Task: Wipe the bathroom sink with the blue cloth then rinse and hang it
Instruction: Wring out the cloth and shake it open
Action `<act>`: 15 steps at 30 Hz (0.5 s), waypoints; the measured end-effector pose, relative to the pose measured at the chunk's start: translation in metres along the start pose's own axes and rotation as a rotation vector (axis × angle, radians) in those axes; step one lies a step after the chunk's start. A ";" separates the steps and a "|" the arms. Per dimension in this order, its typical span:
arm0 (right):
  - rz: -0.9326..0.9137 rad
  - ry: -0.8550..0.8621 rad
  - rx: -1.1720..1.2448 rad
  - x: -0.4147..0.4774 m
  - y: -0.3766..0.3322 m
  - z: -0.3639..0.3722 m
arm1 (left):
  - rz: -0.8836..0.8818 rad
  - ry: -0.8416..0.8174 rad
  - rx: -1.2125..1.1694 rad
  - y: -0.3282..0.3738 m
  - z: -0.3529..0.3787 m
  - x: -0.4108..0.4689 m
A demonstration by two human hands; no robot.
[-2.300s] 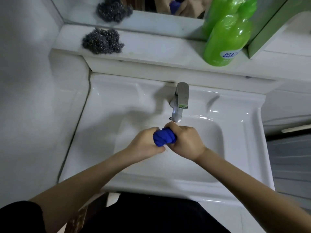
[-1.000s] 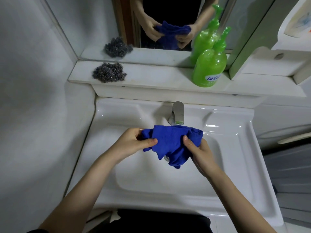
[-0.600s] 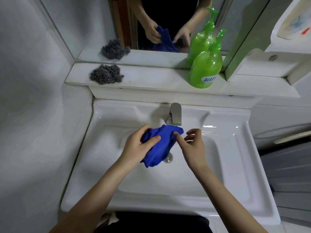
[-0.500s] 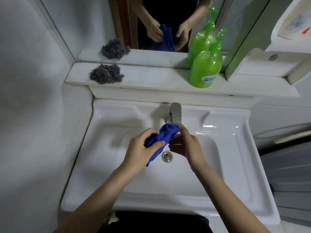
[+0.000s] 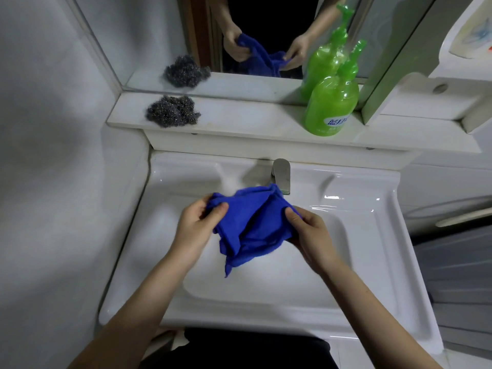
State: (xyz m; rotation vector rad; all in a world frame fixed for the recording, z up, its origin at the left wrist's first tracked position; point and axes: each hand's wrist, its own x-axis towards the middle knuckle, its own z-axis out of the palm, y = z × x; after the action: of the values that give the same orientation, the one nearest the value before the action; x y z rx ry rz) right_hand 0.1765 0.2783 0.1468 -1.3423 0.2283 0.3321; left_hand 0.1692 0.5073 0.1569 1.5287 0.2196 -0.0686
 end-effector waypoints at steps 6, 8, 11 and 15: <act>-0.187 0.060 -0.603 0.002 -0.022 -0.044 | 0.010 0.203 0.066 -0.015 -0.043 0.016; -0.206 0.119 -0.768 0.003 -0.023 -0.052 | -0.019 0.219 0.074 -0.024 -0.052 0.017; -0.205 0.137 -0.774 0.000 -0.022 -0.054 | -0.038 0.209 0.106 -0.031 -0.056 0.014; -0.282 0.199 -0.666 -0.010 -0.018 -0.050 | -0.010 0.189 0.132 -0.031 -0.058 0.012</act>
State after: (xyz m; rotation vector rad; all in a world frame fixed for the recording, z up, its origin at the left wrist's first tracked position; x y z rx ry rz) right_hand 0.1751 0.2252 0.1558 -2.0430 0.0894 0.0264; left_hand 0.1696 0.5649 0.1229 1.6672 0.3794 0.0553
